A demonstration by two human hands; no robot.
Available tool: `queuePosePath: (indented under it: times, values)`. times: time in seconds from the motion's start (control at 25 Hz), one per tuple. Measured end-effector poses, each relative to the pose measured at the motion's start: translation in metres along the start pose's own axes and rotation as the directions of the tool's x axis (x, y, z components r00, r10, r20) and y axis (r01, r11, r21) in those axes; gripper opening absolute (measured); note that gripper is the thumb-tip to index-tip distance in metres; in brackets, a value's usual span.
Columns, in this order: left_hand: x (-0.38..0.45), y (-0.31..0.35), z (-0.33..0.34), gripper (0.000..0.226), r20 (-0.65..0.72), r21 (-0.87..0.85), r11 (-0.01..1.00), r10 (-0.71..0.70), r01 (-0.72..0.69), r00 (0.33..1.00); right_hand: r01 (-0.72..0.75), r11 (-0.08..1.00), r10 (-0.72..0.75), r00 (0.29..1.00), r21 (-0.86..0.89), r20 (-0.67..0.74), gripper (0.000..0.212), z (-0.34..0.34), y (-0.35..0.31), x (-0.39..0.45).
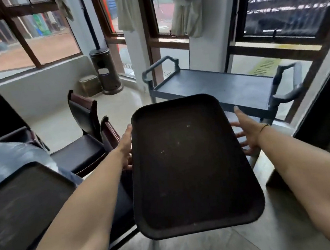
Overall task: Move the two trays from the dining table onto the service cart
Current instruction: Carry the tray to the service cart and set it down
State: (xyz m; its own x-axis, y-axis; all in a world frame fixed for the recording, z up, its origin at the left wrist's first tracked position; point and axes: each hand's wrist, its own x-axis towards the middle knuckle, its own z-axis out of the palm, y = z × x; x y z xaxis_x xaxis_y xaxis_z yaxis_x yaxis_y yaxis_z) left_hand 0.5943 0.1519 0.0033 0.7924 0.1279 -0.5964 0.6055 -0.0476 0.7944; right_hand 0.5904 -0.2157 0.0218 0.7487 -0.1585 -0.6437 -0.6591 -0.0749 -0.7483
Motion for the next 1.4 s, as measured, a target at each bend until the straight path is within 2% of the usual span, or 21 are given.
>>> queuePosePath:
  times: [0.24, 0.64, 0.84, 1.04, 1.4]
  values:
    - [0.065, 0.043, 0.041, 0.075, 0.156, 0.137, 0.99, -0.036, 0.015, 0.987, -0.037, 0.996, 0.047, 0.992, 0.084, -0.115, 0.08, -0.032, -0.011, 0.031]
    - [0.187, 0.133, 0.035, 0.079, 0.272, 0.206, 0.978, -0.057, 0.0, 0.96, -0.08, 0.979, 0.121, 0.967, 0.188, -0.222, 0.077, -0.005, -0.079, 0.114]
    - [0.239, 0.171, 0.025, 0.075, 0.284, 0.237, 0.971, -0.043, -0.027, 0.958, -0.072, 0.978, 0.116, 0.967, 0.197, -0.226, 0.075, 0.017, -0.11, 0.152]
    - [0.291, 0.201, 0.022, 0.08, 0.272, 0.23, 0.973, -0.045, -0.019, 0.961, -0.085, 0.979, 0.124, 0.969, 0.184, -0.212, 0.078, 0.028, -0.148, 0.194]
    - [0.375, 0.262, 0.052, 0.073, 0.2, 0.175, 0.984, -0.015, -0.021, 0.98, -0.073, 0.982, 0.103, 0.98, 0.176, -0.171, 0.078, 0.012, -0.225, 0.306]
